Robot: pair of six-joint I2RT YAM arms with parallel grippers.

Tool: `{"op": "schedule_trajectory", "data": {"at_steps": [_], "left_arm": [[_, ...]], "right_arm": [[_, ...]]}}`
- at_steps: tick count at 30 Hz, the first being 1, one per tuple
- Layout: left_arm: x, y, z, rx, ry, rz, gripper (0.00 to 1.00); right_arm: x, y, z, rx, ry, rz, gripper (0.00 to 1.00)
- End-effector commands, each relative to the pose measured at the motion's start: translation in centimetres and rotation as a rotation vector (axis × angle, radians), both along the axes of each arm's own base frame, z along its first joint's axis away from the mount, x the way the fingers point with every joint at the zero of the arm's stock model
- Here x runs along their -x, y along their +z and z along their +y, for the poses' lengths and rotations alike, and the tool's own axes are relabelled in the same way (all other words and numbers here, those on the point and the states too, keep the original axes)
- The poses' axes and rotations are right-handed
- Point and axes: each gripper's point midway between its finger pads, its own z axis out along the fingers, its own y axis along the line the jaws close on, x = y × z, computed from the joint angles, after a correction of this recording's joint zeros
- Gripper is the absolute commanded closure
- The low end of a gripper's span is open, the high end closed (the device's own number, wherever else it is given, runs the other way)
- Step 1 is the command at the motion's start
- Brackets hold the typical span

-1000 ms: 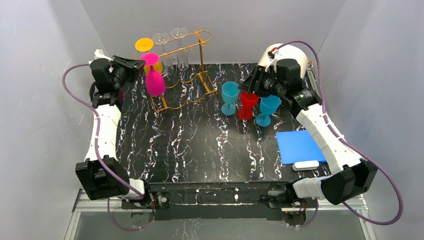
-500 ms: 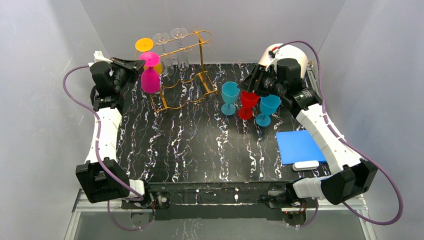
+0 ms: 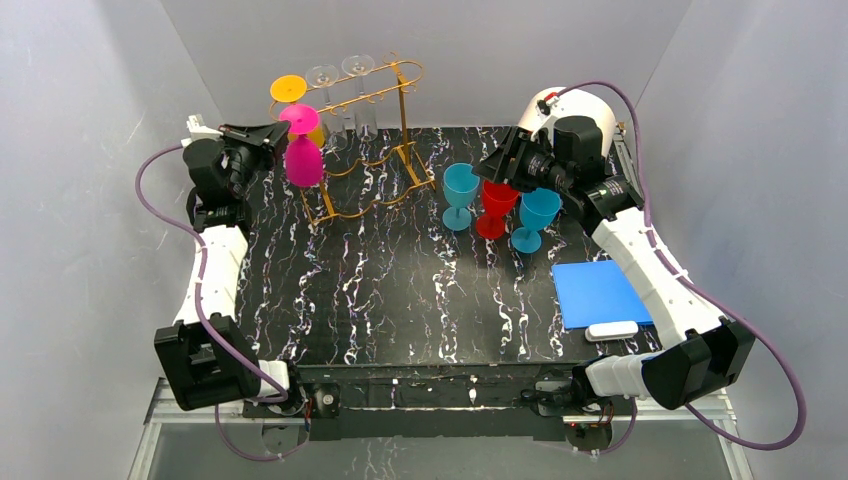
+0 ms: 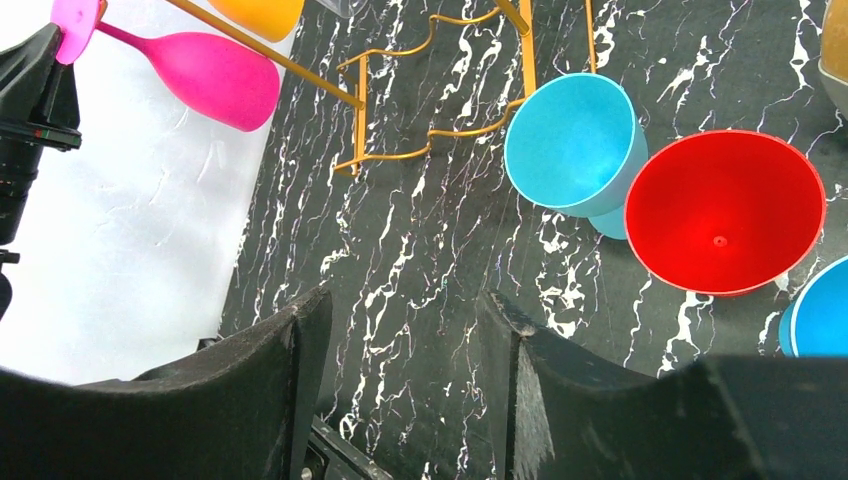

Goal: Take the wine glass off the wine glass rack
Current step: Pick up the wine glass from the wine rack.

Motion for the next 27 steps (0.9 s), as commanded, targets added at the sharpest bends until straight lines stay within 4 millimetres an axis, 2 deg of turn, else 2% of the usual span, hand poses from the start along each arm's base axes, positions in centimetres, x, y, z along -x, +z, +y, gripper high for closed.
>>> {"op": "schedule_trajectory", "data": {"at_steps": [1, 12, 15, 22, 27], "left_arm": [[0.8, 2.8, -0.1, 0.036, -0.017, -0.113, 1.0], [1.0, 3.6, -0.2, 0.095, -0.037, -0.151, 1.0], [1.0, 3.2, -0.1, 0.093, -0.032, -0.133, 1.0], [1.5, 1.8, 0.0, 0.025, -0.023, -0.066, 1.0], [2.1, 1.7, -0.2, -0.074, -0.029, -0.046, 1.0]], "right_arm": [[-0.3, 1.5, -0.3, -0.013, -0.014, -0.057, 0.37], [-0.6, 0.9, -0.1, -0.001, -0.009, -0.041, 0.36], [-0.5, 1.0, -0.2, -0.002, -0.008, -0.042, 0.36], [-0.5, 0.9, -0.2, -0.001, -0.012, -0.04, 0.35], [-0.3, 0.5, -0.3, -0.007, -0.013, -0.03, 0.32]]}}
